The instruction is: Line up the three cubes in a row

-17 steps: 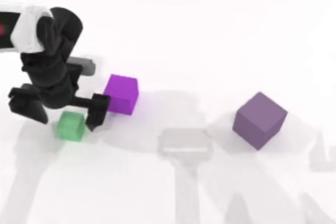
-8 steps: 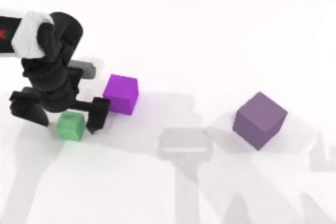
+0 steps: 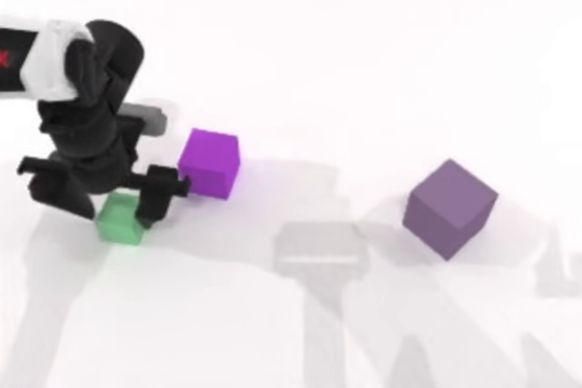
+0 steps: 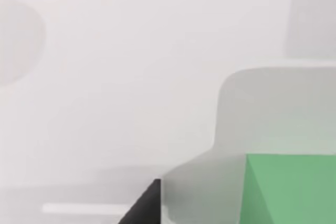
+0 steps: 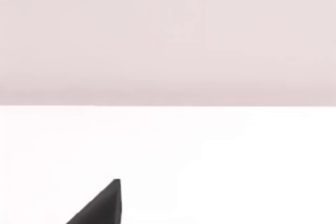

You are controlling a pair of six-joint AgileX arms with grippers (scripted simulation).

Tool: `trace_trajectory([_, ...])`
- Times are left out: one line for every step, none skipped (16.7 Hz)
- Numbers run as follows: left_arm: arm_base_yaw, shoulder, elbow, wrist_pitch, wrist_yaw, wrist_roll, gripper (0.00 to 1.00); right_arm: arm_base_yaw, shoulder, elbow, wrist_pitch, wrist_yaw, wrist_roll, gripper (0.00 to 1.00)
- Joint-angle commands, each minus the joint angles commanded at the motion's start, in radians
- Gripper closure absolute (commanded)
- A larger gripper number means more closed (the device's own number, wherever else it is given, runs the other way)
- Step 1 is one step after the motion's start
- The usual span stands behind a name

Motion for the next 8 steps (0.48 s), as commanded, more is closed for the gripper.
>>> trace_trajectory([0.0,0.0,0.0,0.0,0.0,0.0,0.83,0.0,0.0,0.0,0.0,0.0,0.0,0.0])
trace_trajectory([0.0,0.0,0.0,0.0,0.0,0.0,0.9,0.0,0.0,0.0,0.0,0.0,0.0,0.0])
trace_trajectory([0.0,0.0,0.0,0.0,0.0,0.0,0.98,0.0,0.0,0.0,0.0,0.0,0.0,0.0])
trace_trajectory([0.0,0.0,0.0,0.0,0.0,0.0,1.0,0.0,0.0,0.0,0.0,0.0,0.0,0.0])
trace_trajectory([0.0,0.0,0.0,0.0,0.0,0.0,1.0,0.0,0.0,0.0,0.0,0.0,0.0,0.0])
trace_trajectory([0.0,0.0,0.0,0.0,0.0,0.0,1.0,0.0,0.0,0.0,0.0,0.0,0.0,0.0])
trace_trajectory([0.0,0.0,0.0,0.0,0.0,0.0,1.0,0.0,0.0,0.0,0.0,0.0,0.0,0.0])
trace_trajectory([0.0,0.0,0.0,0.0,0.0,0.0,1.0,0.0,0.0,0.0,0.0,0.0,0.0,0.0])
